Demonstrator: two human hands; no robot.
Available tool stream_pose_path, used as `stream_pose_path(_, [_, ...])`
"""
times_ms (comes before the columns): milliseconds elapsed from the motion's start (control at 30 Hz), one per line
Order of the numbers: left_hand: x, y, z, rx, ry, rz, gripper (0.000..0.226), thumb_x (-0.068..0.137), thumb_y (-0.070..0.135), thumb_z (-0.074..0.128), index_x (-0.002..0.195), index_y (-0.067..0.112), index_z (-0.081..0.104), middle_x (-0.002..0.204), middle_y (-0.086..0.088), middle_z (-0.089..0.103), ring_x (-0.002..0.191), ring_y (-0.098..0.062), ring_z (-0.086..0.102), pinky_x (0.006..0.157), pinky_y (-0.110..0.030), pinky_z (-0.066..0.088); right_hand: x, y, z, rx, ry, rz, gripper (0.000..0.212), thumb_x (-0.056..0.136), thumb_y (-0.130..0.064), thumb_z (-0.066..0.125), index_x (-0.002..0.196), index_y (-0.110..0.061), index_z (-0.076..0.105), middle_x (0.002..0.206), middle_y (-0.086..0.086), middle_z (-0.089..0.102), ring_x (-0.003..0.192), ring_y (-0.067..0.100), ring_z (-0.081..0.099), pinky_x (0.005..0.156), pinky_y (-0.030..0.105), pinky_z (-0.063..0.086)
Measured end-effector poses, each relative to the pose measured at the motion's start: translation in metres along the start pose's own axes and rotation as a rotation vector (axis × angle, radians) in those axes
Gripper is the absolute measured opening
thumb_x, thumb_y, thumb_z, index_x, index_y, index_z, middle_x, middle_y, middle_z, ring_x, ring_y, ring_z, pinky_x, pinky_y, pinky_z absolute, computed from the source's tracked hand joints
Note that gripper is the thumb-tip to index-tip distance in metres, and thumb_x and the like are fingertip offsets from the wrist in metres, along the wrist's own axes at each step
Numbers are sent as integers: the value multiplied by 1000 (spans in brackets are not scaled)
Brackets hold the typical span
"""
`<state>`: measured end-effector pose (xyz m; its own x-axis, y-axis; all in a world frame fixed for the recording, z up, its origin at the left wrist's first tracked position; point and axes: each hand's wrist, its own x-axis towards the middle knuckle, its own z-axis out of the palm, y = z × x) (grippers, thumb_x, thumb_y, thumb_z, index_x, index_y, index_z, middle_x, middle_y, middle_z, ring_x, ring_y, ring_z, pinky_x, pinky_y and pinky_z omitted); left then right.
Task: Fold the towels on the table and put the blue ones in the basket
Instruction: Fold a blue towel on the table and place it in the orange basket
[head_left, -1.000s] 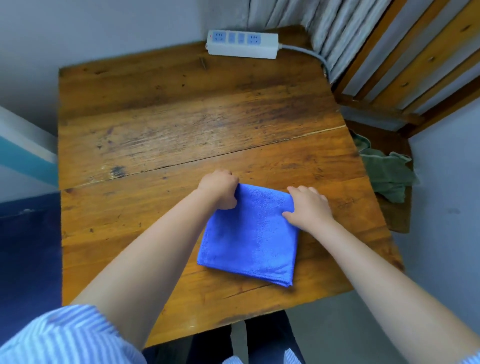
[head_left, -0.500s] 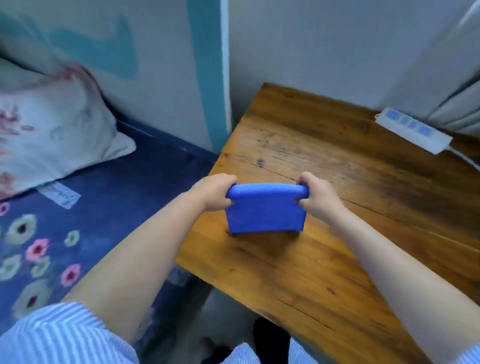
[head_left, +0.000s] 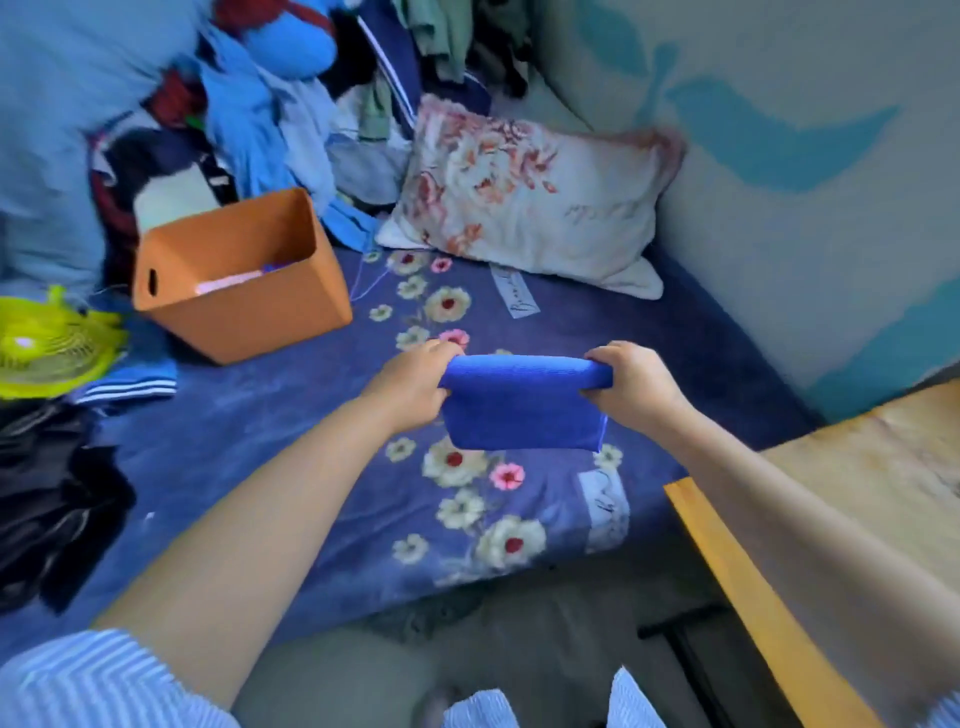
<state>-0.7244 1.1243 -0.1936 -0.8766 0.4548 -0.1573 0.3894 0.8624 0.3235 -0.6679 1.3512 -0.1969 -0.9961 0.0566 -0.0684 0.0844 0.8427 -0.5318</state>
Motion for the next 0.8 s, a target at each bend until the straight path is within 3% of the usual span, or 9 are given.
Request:
stream_pose_path(267, [-103,-194,-70,-182,172,-254,32,83,0,52,112,11,51,118,-1,53,107,-18,47,80,-22,32,58,-192,101,29,-116,-260,25,78,-3,59,103,-2,63,103,15,63,100,31,54,77,33,40])
stream_pose_path(367, [-119,-229,-81,-270,257,-340,33,81,1,56,112,11,52,115,-2,55,93,-12,44,73,-18,30,73,-228,119,78,-166,-329,29,80,1,55,108,-2,61,108,16,62,102,31,54,66,20,27])
stream_pose_path(467, [-125,-263,-93,-397,359,-444,40,79,0,60,117,10,51,108,-1,54,89,-13,45,73,-17,33,95,-263,132,129,-194,-348,34,82,2,53,116,-4,57,115,15,60,105,28,53,70,16,29])
stream_pose_path(533, [-120,-282,-101,-486,415,-488,42,80,1,61,119,11,50,105,4,51,91,-11,47,74,-16,34,115,-280,136,178,-178,-346,35,82,2,55,116,-4,57,114,14,60,100,24,53,64,14,27])
stream_pose_path(633, [-102,-307,-109,-588,473,-509,41,82,-1,60,120,10,50,108,4,51,96,-11,48,79,-19,36,150,-300,142,233,-134,-284,31,78,-2,62,110,-4,61,103,11,56,86,18,47,58,18,26])
stream_pose_path(700, [-83,-326,-116,-641,511,-517,41,84,0,58,122,11,48,111,1,51,98,-13,49,82,-21,37,179,-314,145,323,-135,-253,4,76,-1,65,78,-3,63,87,12,53,79,23,48,55,25,32])
stream_pose_path(733, [-71,-336,-121,-667,539,-535,42,85,1,57,124,12,47,112,1,51,99,-13,48,83,-22,37,196,-320,148,396,-140,-228,8,75,2,64,68,1,61,83,18,55,78,29,51,59,29,41])
stream_pose_path(800, [-47,-353,-130,-732,603,-588,43,86,4,55,127,15,45,112,4,49,102,-12,48,84,-25,39,224,-330,153,546,-161,-155,8,77,7,61,82,5,67,93,22,64,88,34,59,76,42,51])
